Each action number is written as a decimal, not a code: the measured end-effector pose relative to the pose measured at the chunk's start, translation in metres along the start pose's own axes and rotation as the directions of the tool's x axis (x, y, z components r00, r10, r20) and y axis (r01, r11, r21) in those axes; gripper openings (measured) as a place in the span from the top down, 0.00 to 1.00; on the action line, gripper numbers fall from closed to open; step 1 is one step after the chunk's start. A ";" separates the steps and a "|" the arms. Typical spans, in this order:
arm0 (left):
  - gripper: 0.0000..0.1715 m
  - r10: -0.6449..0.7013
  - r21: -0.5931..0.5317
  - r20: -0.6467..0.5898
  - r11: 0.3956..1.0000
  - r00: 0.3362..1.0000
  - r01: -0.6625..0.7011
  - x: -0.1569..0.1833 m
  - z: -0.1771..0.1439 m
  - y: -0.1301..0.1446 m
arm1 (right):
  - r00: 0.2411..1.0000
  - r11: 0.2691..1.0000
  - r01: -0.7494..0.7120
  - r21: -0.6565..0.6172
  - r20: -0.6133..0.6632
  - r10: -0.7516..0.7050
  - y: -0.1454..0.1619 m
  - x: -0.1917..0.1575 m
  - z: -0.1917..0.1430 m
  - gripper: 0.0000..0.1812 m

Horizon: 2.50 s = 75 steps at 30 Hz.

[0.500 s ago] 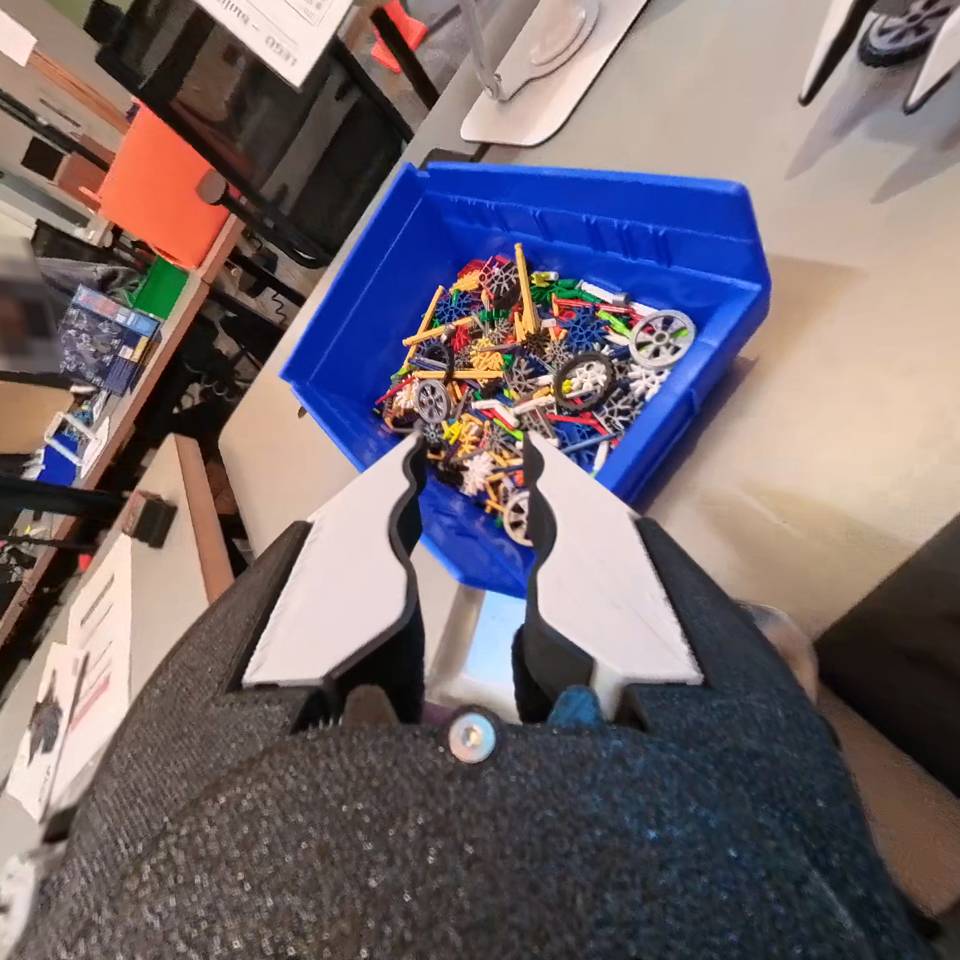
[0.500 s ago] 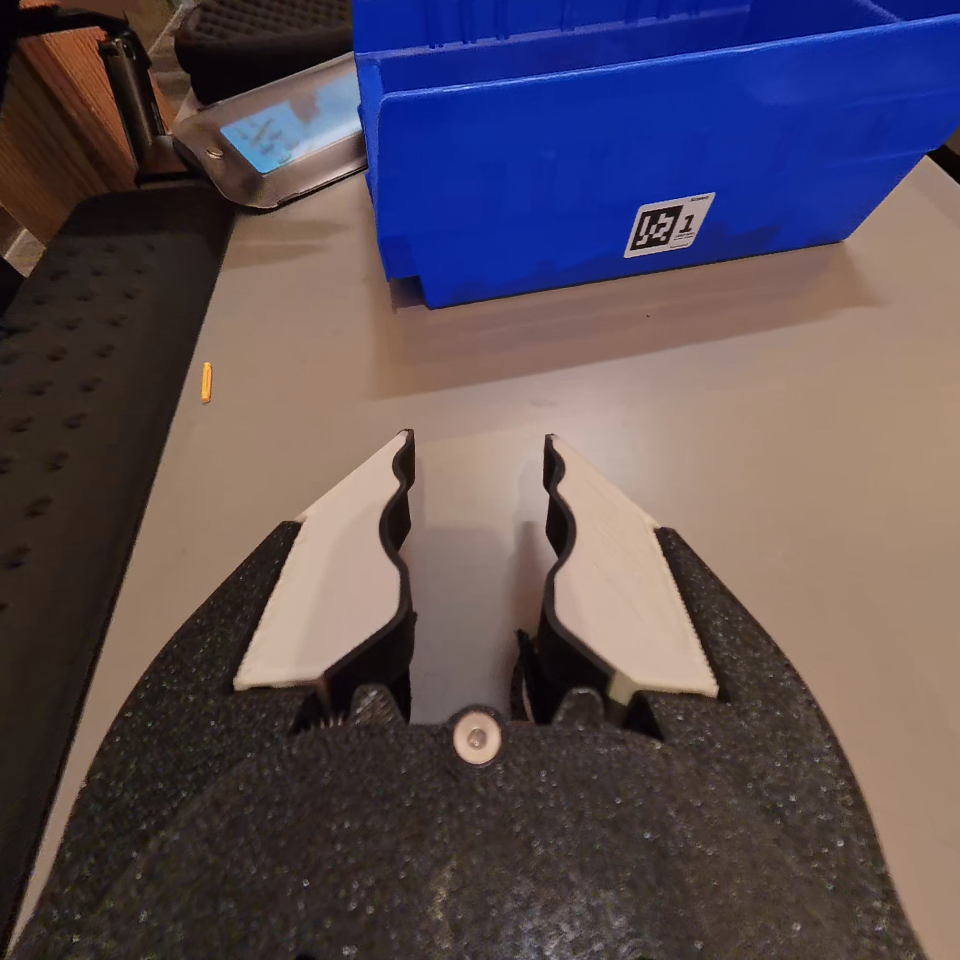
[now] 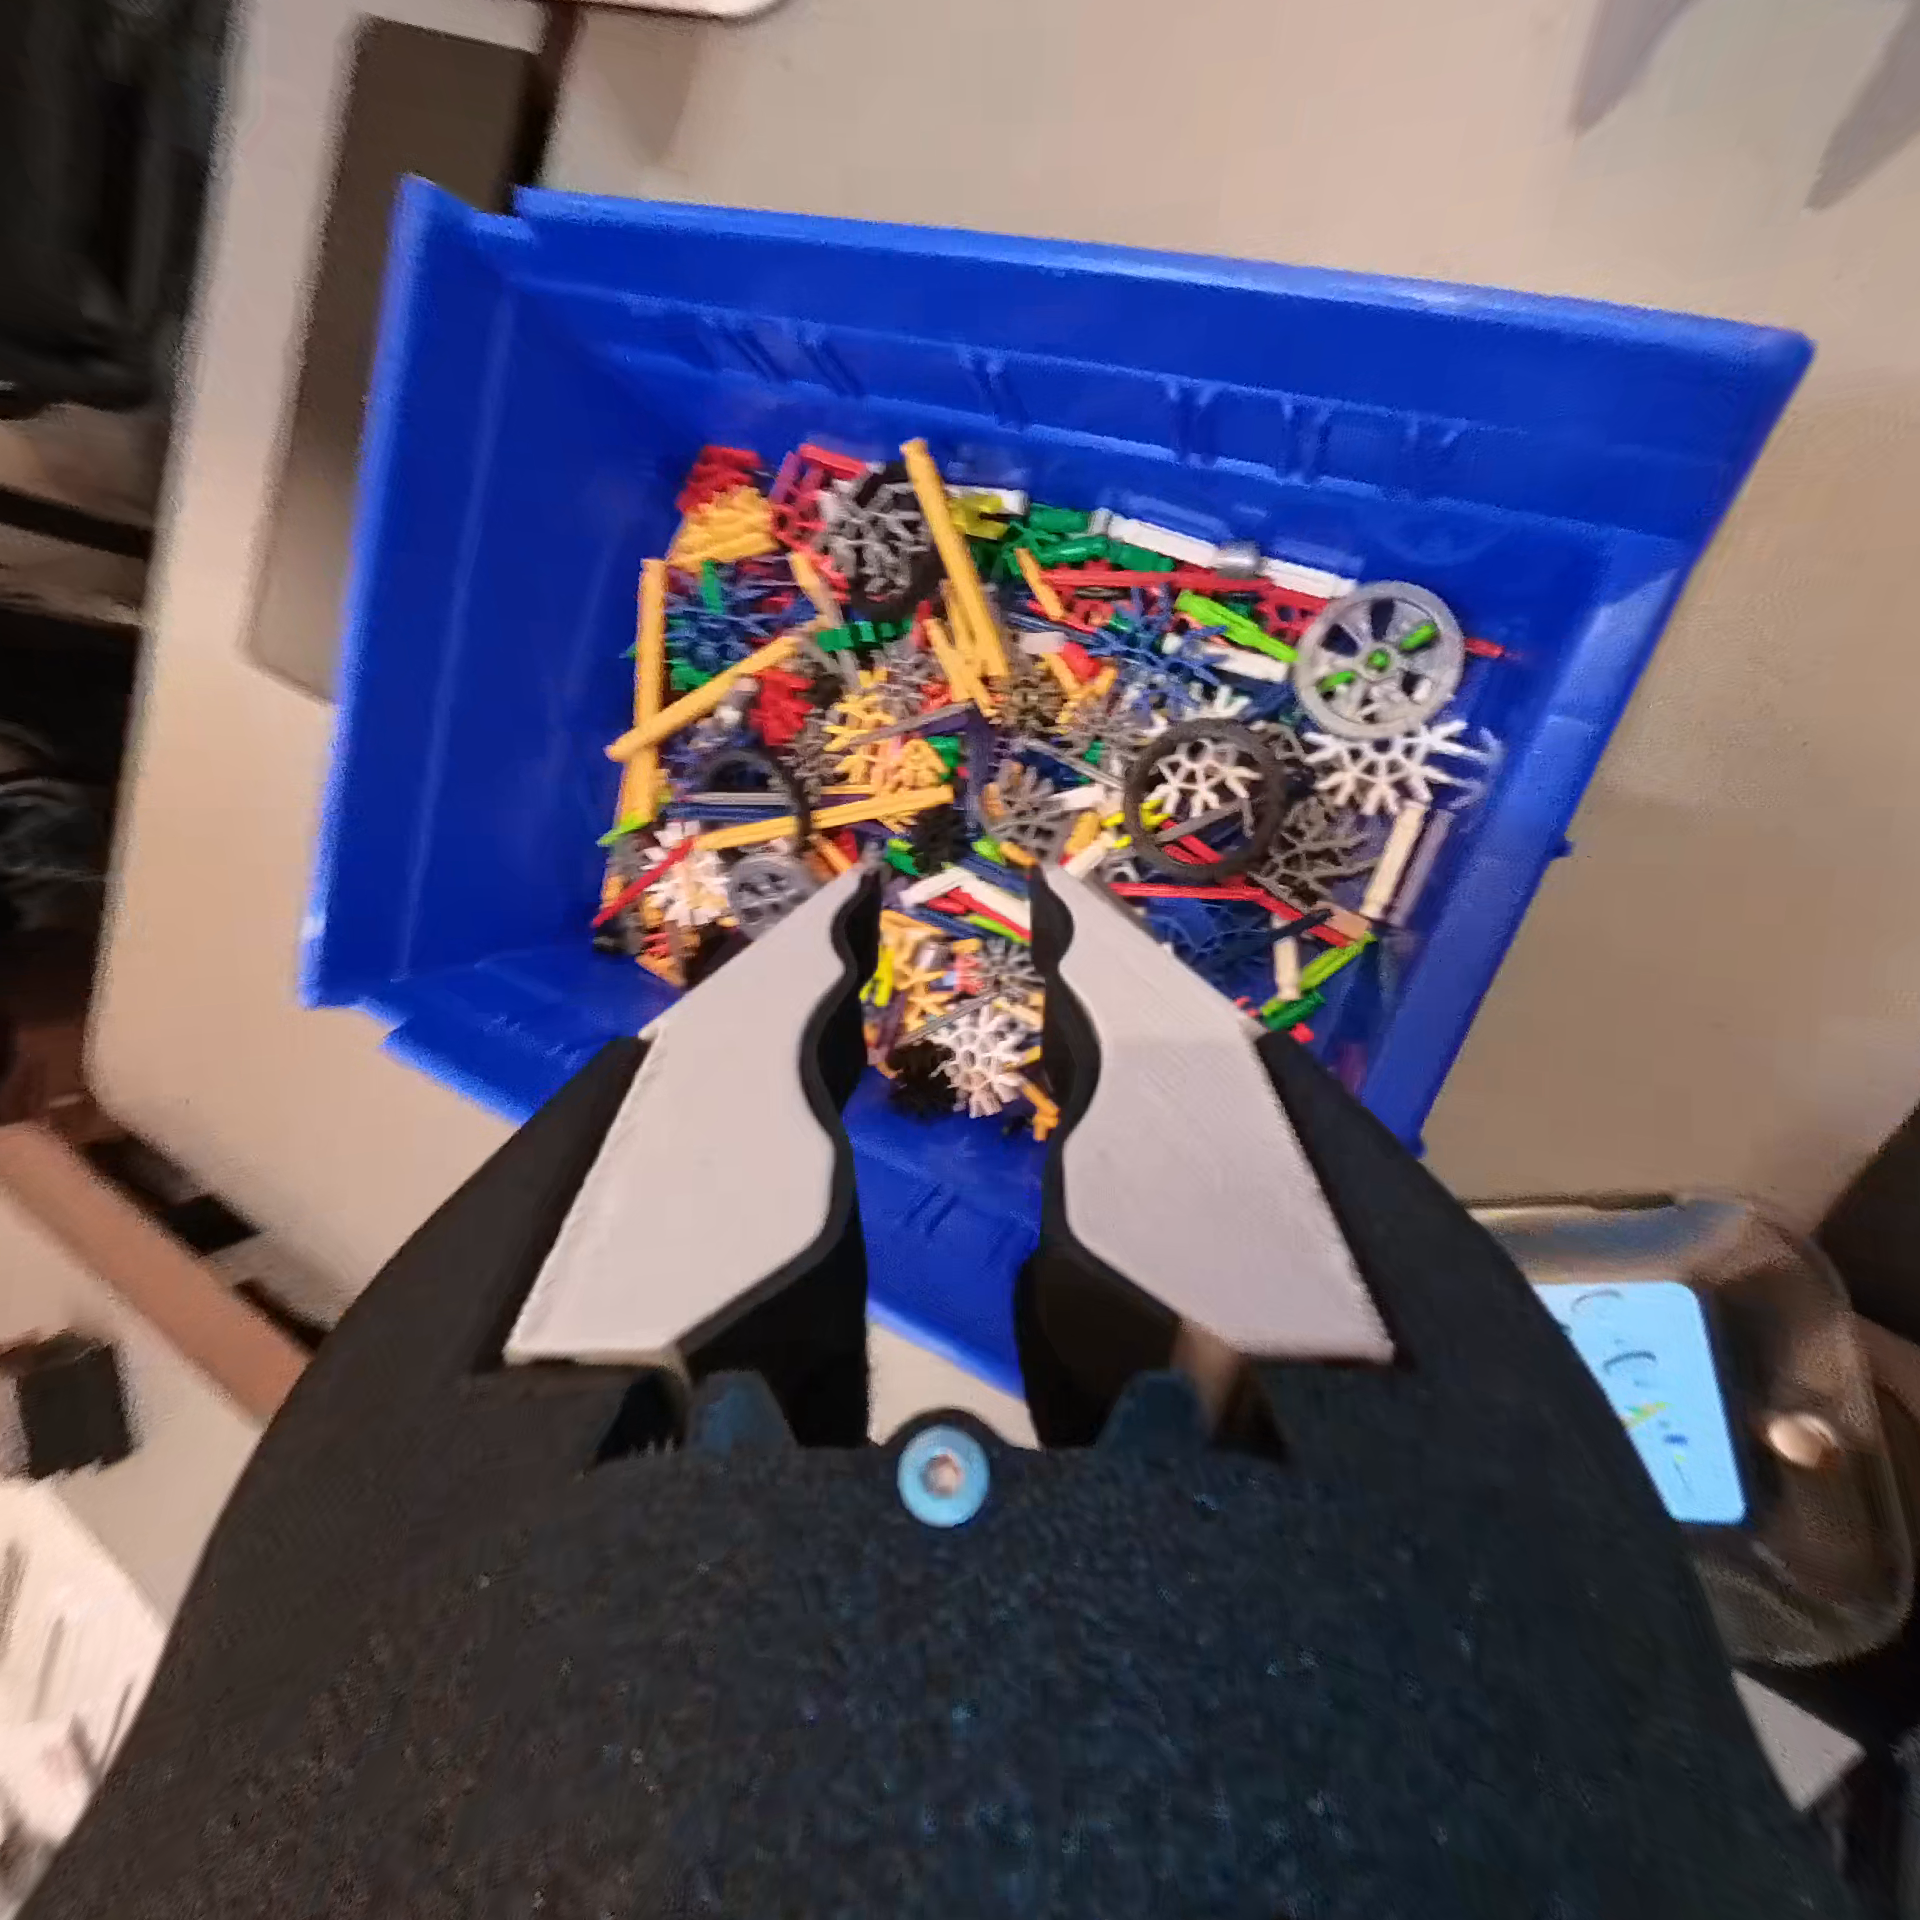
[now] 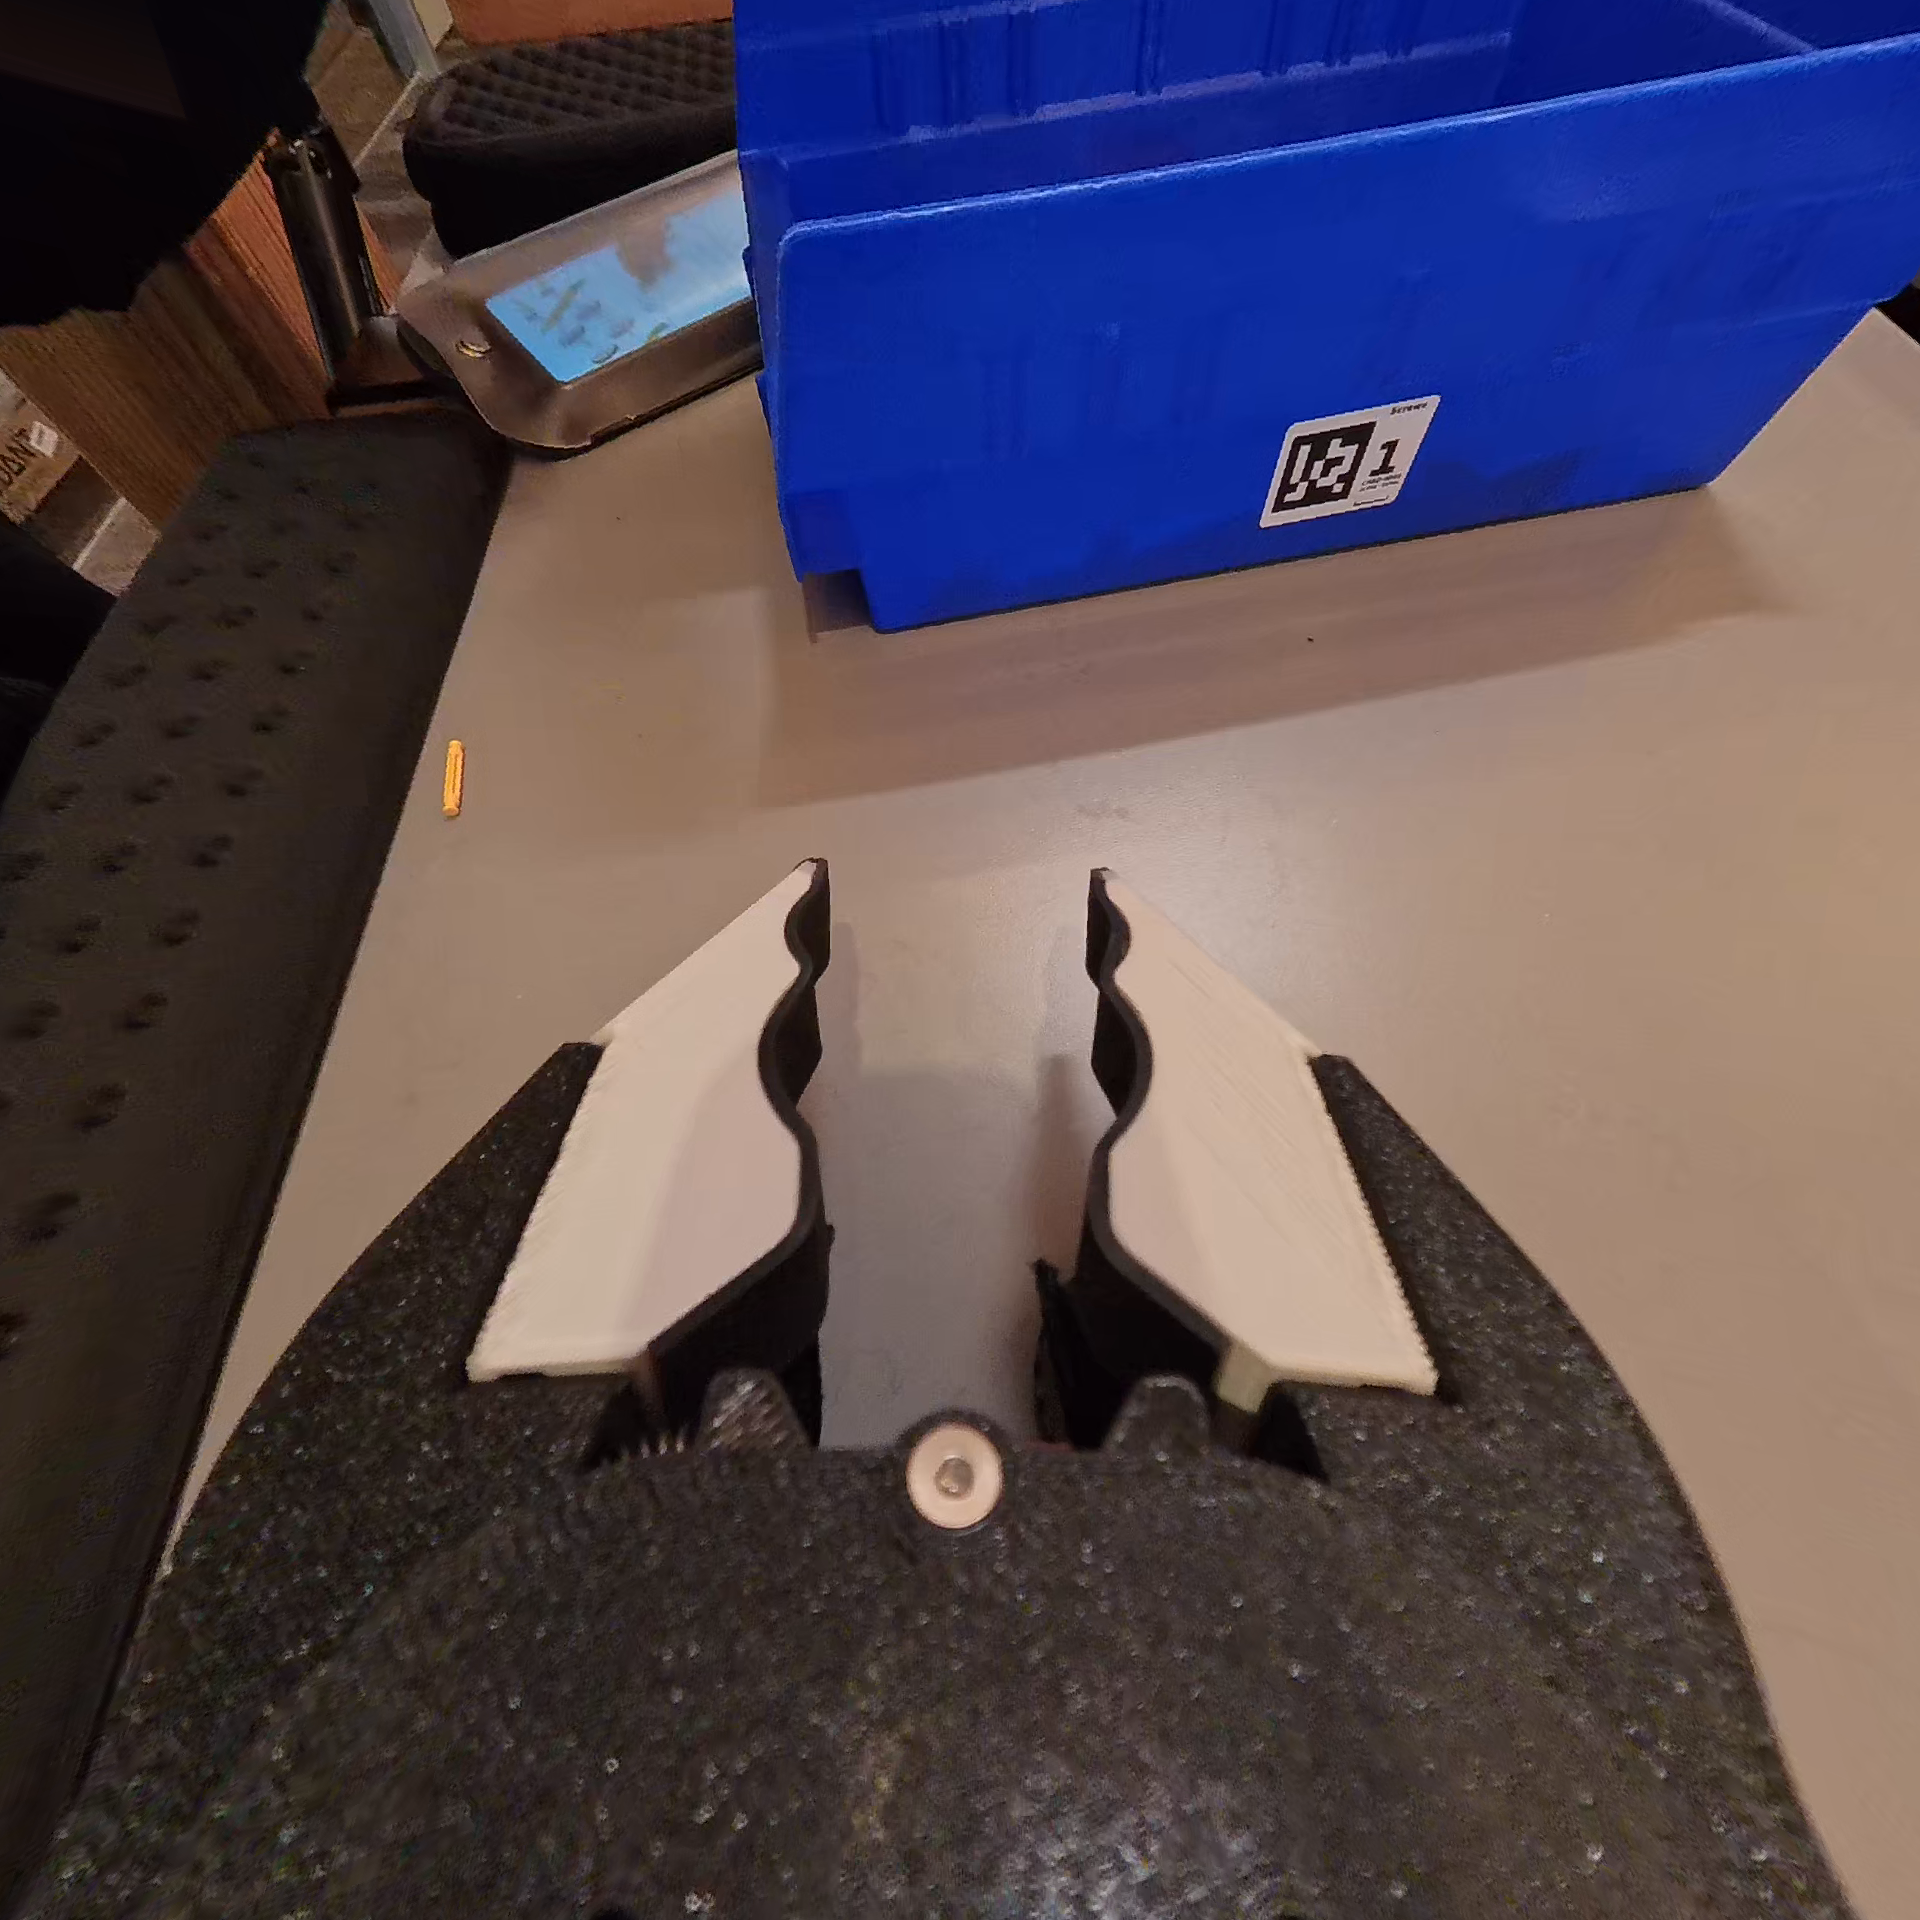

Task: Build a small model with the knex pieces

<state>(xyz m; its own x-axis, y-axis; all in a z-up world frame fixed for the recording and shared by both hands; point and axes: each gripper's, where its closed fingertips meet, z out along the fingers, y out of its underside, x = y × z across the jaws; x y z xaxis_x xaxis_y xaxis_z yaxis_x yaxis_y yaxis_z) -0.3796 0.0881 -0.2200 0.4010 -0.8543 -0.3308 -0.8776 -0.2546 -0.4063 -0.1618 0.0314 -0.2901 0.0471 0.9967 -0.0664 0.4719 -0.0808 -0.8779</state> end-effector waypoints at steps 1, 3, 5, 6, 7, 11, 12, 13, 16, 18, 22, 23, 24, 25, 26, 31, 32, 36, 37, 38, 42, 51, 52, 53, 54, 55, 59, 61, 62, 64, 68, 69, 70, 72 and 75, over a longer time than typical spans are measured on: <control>0.85 0.006 -0.027 -0.048 1.000 0.999 -0.007 0.002 0.008 0.003 | 1.000 1.000 -0.001 0.001 0.001 0.001 0.000 0.000 0.000 0.73; 0.85 0.021 -0.082 -0.129 0.996 0.991 -0.031 0.007 0.025 0.010 | 1.000 1.000 -0.001 0.003 0.003 0.001 0.000 0.000 0.000 0.73; 0.85 0.029 -0.108 -0.229 0.993 0.973 -0.055 0.018 0.037 0.015 | 1.000 1.000 -0.002 0.006 0.005 0.002 -0.001 0.000 -0.001 0.73; 0.85 0.036 -0.135 -0.267 0.988 0.963 -0.075 0.022 0.042 0.020 | 1.000 1.000 -0.003 0.006 0.007 0.003 -0.001 -0.001 -0.001 0.73; 0.85 0.052 -0.158 -0.300 0.982 0.952 -0.104 0.027 0.047 0.025 | 1.000 1.000 -0.004 0.007 0.008 0.004 -0.001 -0.001 -0.001 0.73; 0.86 0.101 -0.187 -0.371 0.965 0.923 -0.181 0.038 0.062 0.028 | 1.000 1.000 -0.013 0.011 0.011 0.012 -0.001 0.000 -0.001 0.73; 0.87 0.118 -0.209 -0.366 0.956 0.923 -0.205 0.037 0.066 0.030 | 1.000 1.000 -0.015 0.013 0.012 0.015 -0.002 0.000 -0.001 0.73; 0.87 0.124 -0.222 -0.380 0.950 0.917 -0.221 0.038 0.069 0.032 | 1.000 1.000 -0.017 0.016 0.012 0.016 -0.002 0.000 -0.002 0.73; 0.90 0.135 -0.227 -0.410 0.943 0.902 -0.244 0.041 0.076 0.032 | 1.000 1.000 -0.020 0.020 0.013 0.019 -0.002 0.000 -0.002 0.73; 0.93 0.151 -0.220 -0.411 0.941 0.899 -0.259 0.039 0.078 0.031 | 1.000 1.000 -0.019 0.021 0.013 0.019 -0.003 0.000 -0.002 0.73; 0.97 0.150 -0.223 -0.424 0.939 0.893 -0.263 0.039 0.083 0.032 | 1.000 1.000 -0.019 0.025 0.015 0.018 -0.003 0.000 -0.003 0.73; 0.98 0.152 -0.226 -0.429 0.936 0.890 -0.269 0.040 0.084 0.033 | 1.000 1.000 -0.018 0.025 0.015 0.018 -0.003 0.000 -0.003 0.73; 0.98 0.164 -0.226 -0.430 0.932 0.888 -0.282 0.040 0.085 0.034 | 1.000 0.999 -0.019 0.026 0.016 0.018 -0.003 0.000 -0.003 0.73; 0.99 0.175 -0.227 -0.428 0.929 0.886 -0.293 0.039 0.087 0.034 | 1.000 1.000 -0.019 0.024 0.017 0.019 -0.003 0.000 -0.003 0.73; 1.00 0.181 -0.230 -0.416 0.927 0.891 -0.296 0.036 0.088 0.035 | 1.000 1.000 -0.020 0.023 0.017 0.019 -0.003 0.000 -0.003 0.73; 1.00 0.183 -0.216 -0.289 0.944 0.940 -0.250 0.003 0.089 0.025 | 1.000 0.999 -0.024 0.026 0.018 0.023 -0.002 0.000 -0.004 0.73; 1.00 0.177 -0.213 -0.265 0.948 0.948 -0.237 -0.004 0.086 0.023 | 1.000 0.999 -0.024 0.025 0.019 0.024 -0.002 0.000 -0.004 0.73; 1.00 0.154 -0.197 -0.236 0.959 0.960 -0.202 -0.019 0.076 0.021 | 0.999 0.999 -0.026 0.026 0.020 0.026 -0.002 0.000 -0.005 0.73; 1.00 0.152 -0.202 -0.232 0.959 0.961 -0.200 -0.021 0.074 0.022 | 0.999 0.999 -0.027 0.026 0.020 0.026 -0.002 0.000 -0.005 0.73; 1.00 0.147 -0.204 -0.230 0.959 0.962 -0.195 -0.023 0.073 0.023 | 0.999 0.999 -0.027 0.026 0.021 0.027 -0.002 0.000 -0.005 0.73; 0.95 0.142 -0.219 -0.238 0.956 0.961 -0.195 -0.023 0.072 0.028 | 0.999 0.999 -0.029 0.028 0.021 0.028 -0.002 0.000 -0.005 0.73; 0.85 0.118 -0.256 -0.208 0.952 0.971 -0.170 -0.043 0.066 0.036 | 0.999 0.999 -0.033 0.031 0.023 0.032 -0.003 0.000 -0.005 0.73; 0.85 0.109 -0.266 -0.225 0.949 0.968 -0.169 -0.042 0.065 0.038 | 0.999 0.999 -0.034 0.032 0.023 0.033 -0.003 0.000 -0.005 0.73; 0.85 0.093 -0.287 -0.250 0.943 0.964 -0.166 -0.040 0.065 0.042 | 0.999 0.999 -0.034 0.033 0.024 0.034 -0.003 0.001 -0.005 0.73; 0.84 0.076 -0.317 -0.284 0.933 0.956 -0.168 -0.036 0.065 0.048 | 0.999 0.999 -0.035 0.033 0.024 0.034 -0.003 0.001 -0.005 0.73; 0.84 0.070 -0.346 -0.310 0.921 0.948 -0.181 -0.032 0.066 0.054 | 0.999 0.999 -0.035 0.034 0.024 0.034 -0.003 0.001 -0.006 0.73; 0.87 0.041 -0.425 -0.394 0.878 0.918 -0.221 -0.019 0.070 0.069 | 0.999 0.999 -0.034 0.034 0.024 0.033 -0.003 0.000 -0.006 0.73; 0.91 0.040 -0.467 -0.403 0.850 0.914 -0.243 -0.018 0.073 0.076 | 0.999 0.999 -0.034 0.034 0.025 0.033 -0.003 0.000 -0.006 0.73; 0.91 0.045 -0.480 -0.403 0.840 0.914 -0.253 -0.018 0.075 0.078 | 0.999 0.999 -0.034 0.035 0.025 0.033 -0.003 0.000 -0.006 0.73; 0.92 0.048 -0.512 -0.400 0.817 0.915 -0.267 -0.019 0.078 0.083 | 0.999 0.999 -0.033 0.034 0.024 0.032 -0.003 0.000 -0.006 0.73; 0.97 0.056 -0.528 -0.409 0.800 0.911 -0.286 -0.019 0.081 0.086 | 0.999 0.999 -0.032 0.035 0.024 0.031 -0.003 0.000 -0.006 0.73; 0.97 0.064 -0.529 -0.408 0.796 0.911 -0.293 -0.020 0.080 0.087 | 0.999 0.999 -0.032 0.035 0.024 0.031 -0.003 0.000 -0.006 0.73; 0.97 0.078 -0.520 -0.403 0.800 0.912 -0.299 -0.021 0.081 0.086 | 0.999 0.999 -0.032 0.034 0.025 0.031 -0.003 0.000 -0.006 0.73; 0.97 0.070 -0.503 -0.416 0.813 0.907 -0.294 -0.018 0.080 0.084 | 0.999 0.999 -0.031 0.034 0.025 0.030 -0.003 0.000 -0.006 0.73; 0.97 0.077 -0.479 -0.397 0.832 0.914 -0.279 -0.023 0.076 0.080 | 0.999 0.999 -0.032 0.033 0.025 0.032 -0.003 0.000 -0.006 0.73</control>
<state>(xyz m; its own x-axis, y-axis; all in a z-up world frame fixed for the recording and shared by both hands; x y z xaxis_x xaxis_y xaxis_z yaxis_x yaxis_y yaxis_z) -0.4389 0.1219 -0.3092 0.1943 -0.9809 0.0046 -0.9681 -0.1910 0.1621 -0.1583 0.0319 -0.2848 0.0398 0.9936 -0.1060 0.4409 -0.1127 -0.8905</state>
